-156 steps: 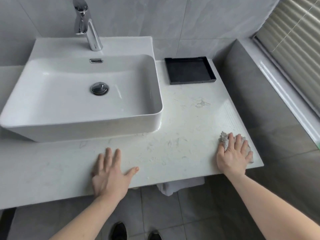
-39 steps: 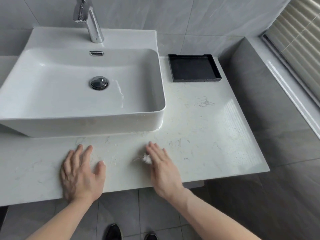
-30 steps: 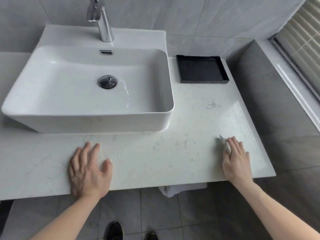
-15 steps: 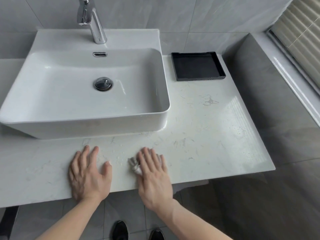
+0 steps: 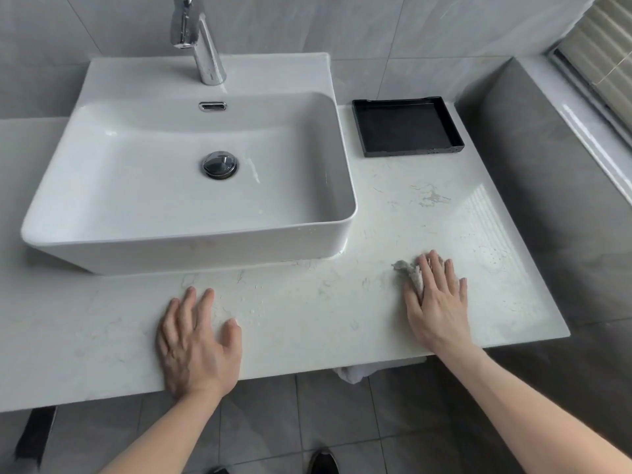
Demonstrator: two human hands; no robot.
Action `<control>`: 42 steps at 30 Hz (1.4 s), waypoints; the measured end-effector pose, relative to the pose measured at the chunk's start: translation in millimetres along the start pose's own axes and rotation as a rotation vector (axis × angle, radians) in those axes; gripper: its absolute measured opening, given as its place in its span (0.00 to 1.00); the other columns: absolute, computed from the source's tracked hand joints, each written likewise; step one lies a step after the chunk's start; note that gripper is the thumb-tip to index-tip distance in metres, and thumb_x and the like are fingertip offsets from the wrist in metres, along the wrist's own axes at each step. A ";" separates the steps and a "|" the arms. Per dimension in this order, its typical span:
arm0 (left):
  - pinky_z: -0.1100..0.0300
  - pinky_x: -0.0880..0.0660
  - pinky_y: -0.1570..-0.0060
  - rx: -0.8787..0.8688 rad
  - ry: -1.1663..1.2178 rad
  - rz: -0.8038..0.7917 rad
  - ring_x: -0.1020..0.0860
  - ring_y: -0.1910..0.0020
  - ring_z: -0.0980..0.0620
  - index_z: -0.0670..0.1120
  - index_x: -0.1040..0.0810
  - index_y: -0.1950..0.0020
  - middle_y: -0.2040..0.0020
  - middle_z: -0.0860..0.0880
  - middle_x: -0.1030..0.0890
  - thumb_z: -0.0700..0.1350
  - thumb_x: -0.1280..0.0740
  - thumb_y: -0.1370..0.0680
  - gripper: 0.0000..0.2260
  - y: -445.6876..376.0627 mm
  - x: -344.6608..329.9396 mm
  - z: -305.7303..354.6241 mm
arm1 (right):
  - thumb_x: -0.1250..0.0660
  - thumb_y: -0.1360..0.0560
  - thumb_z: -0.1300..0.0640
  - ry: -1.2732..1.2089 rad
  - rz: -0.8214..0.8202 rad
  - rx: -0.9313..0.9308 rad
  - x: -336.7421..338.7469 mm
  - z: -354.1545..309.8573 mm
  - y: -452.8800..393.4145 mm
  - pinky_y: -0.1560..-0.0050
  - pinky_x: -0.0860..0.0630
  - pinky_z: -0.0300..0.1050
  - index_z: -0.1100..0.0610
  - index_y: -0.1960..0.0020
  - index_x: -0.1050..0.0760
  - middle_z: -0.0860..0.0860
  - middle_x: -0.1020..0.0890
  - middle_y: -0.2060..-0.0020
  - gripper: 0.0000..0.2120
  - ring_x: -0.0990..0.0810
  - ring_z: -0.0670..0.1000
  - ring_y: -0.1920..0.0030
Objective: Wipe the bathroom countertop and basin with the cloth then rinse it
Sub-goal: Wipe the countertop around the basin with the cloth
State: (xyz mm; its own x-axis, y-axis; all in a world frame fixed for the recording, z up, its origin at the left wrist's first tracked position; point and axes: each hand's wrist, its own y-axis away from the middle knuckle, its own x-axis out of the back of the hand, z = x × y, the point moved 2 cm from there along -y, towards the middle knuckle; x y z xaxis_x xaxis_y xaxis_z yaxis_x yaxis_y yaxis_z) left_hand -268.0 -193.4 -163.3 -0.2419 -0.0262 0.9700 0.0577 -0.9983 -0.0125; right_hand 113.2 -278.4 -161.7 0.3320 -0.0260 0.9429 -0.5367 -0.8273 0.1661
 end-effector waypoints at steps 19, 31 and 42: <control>0.48 0.46 0.23 -0.106 0.190 -0.119 0.43 0.21 0.47 0.54 0.28 0.26 0.21 0.53 0.36 0.56 0.46 0.24 0.27 -4.8 8.3 -14.7 | 0.52 0.15 0.44 0.033 -0.027 0.328 -67.8 -154.7 77.1 0.18 0.59 0.54 0.44 0.17 0.53 0.42 0.56 0.17 0.28 0.61 0.46 0.18; 0.43 0.36 0.31 -0.168 0.056 -0.027 0.31 0.29 0.41 0.48 0.27 0.30 0.26 0.47 0.30 0.60 0.43 0.28 0.30 -112.9 65.8 -216.4 | 0.55 0.18 0.46 -0.040 0.085 -0.325 -57.0 -167.6 25.2 0.20 0.61 0.61 0.55 0.16 0.55 0.52 0.55 0.17 0.32 0.58 0.55 0.17; 0.46 0.50 0.21 -0.205 -0.048 -0.062 0.45 0.20 0.48 0.52 0.37 0.20 0.18 0.51 0.41 0.63 0.48 0.24 0.33 -114.1 57.9 -251.0 | 0.56 0.16 0.45 -0.062 -0.054 0.237 -143.4 -390.0 128.6 0.20 0.64 0.55 0.53 0.16 0.55 0.49 0.60 0.17 0.31 0.65 0.51 0.18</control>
State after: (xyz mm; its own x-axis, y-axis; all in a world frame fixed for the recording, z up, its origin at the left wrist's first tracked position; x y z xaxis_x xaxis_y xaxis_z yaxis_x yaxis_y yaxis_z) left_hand -531.7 -94.2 -166.7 -0.1921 0.0329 0.9808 -0.1552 -0.9879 0.0027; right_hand -306.0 -162.3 -162.9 0.4061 -0.0065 0.9138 -0.3221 -0.9368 0.1365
